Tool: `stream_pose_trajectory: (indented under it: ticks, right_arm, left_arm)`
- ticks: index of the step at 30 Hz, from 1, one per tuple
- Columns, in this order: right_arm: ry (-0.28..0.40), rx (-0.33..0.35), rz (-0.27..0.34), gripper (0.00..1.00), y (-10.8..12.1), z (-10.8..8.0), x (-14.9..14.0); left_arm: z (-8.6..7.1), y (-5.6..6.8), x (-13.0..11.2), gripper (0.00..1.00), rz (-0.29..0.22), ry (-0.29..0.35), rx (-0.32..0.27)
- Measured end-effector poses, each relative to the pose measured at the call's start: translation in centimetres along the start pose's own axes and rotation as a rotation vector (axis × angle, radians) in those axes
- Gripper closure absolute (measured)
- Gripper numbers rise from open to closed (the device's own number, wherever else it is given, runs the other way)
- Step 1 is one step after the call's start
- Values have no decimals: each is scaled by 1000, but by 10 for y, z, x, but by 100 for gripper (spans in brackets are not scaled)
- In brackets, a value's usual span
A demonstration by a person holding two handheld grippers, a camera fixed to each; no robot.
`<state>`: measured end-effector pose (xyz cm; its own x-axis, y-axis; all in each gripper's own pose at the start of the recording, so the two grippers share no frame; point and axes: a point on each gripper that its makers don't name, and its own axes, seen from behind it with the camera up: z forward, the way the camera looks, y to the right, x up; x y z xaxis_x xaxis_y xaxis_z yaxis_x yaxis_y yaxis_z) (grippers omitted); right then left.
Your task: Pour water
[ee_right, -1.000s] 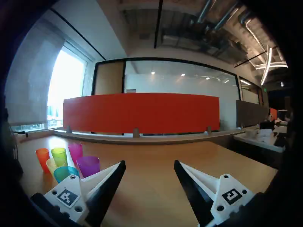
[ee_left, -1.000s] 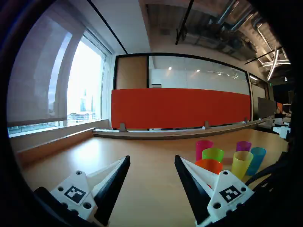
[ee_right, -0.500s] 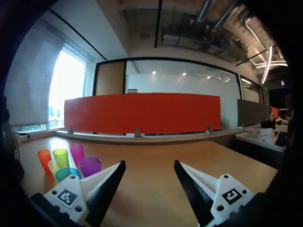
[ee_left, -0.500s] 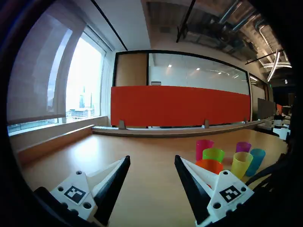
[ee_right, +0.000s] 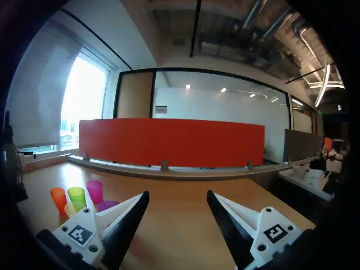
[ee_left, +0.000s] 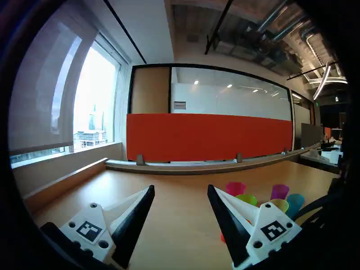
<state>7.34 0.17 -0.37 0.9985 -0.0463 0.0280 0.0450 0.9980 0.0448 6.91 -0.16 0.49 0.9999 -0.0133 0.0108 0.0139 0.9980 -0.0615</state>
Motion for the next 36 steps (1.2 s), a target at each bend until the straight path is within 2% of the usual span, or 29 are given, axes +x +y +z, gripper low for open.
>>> stream_pose_trajectory:
  ticks: [5, 11, 17, 23, 29, 36]
  right_arm:
    - [-21, 21, -8, 1, -8, 1, 19]
    - [-35, 65, 12, 1, -24, 2, 44]
    - [-23, 110, 49, 1, -39, 4, 72]
    - [-24, 129, 30, 1, -44, 3, 82]
    - [-5, 144, 12, 1, -46, 2, 90]
    - [-7, 248, 26, 1, -62, -4, 94]
  left_arm:
    - [3, -2, 26, 14, 23, 1, -16]
    - [6, -3, 61, 14, 43, 11, -33]
    - [8, 0, 88, 14, 29, 14, -54]
    - [11, 1, 95, 14, 20, -13, -68]
    - [10, 8, 106, 14, 35, 4, -108]
    - [8, 25, 105, 14, 23, -10, -185]
